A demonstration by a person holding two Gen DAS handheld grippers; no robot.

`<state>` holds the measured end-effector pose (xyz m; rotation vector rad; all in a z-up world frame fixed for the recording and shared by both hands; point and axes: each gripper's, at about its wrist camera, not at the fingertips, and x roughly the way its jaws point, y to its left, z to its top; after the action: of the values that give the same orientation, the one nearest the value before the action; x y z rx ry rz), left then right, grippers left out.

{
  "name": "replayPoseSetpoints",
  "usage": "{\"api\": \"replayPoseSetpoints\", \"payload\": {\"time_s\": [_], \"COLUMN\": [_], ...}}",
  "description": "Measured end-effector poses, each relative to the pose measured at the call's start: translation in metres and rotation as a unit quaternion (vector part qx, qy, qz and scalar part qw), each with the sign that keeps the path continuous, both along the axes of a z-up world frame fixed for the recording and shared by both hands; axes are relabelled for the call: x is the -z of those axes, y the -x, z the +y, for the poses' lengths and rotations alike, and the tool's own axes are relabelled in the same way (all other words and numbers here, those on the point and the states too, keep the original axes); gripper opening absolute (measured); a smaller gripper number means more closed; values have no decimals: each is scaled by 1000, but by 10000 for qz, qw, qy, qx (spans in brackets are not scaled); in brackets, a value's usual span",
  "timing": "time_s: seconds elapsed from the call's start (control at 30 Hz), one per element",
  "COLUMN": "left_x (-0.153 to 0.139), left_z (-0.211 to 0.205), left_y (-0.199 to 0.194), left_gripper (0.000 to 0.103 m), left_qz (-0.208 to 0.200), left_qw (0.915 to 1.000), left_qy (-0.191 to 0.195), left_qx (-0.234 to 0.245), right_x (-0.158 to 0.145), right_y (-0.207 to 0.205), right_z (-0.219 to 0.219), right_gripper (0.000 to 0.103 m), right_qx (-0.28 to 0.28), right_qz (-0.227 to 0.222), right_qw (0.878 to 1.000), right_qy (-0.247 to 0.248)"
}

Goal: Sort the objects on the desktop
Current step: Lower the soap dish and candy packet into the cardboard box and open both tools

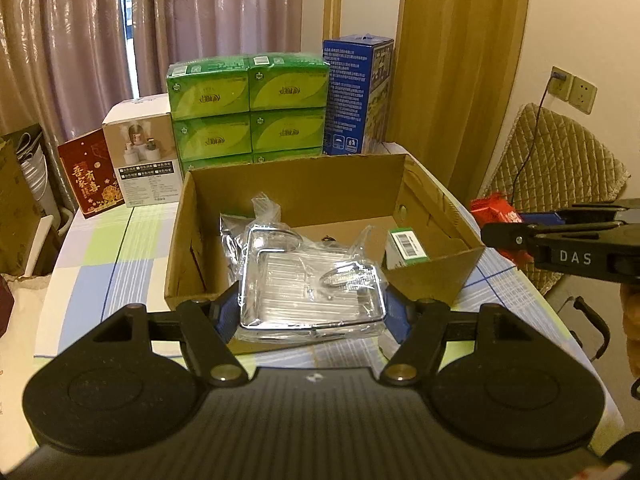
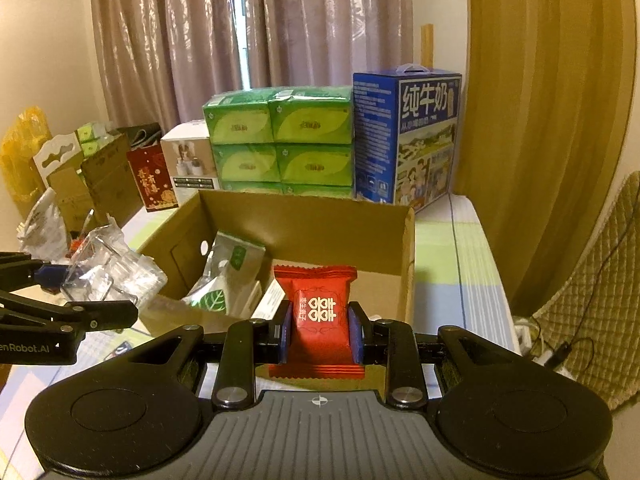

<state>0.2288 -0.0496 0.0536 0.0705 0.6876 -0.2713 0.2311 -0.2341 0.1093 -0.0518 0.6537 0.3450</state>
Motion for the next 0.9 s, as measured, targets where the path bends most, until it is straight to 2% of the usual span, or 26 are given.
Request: {"api": "replayPoseSetpoints", "payload": {"time_s": [0.37, 0.63, 0.9], "left_x": [8, 12, 19], "left_z": [8, 17, 17], "left_y": [-44, -76, -100], "left_gripper": [66, 66, 66], "left_qz": [90, 188, 254], "left_qw": [9999, 9997, 9990], "left_qy": [34, 103, 313], "left_qx": [-51, -153, -189], "right_x": [3, 6, 15], "right_y": [-43, -70, -85], "right_z": [13, 20, 31], "right_gripper": [26, 26, 26], "right_qx": [-62, -30, -58], "right_qz": [127, 317, 371], "right_qw": [9999, 9993, 9992], "right_qy": [30, -177, -162]}}
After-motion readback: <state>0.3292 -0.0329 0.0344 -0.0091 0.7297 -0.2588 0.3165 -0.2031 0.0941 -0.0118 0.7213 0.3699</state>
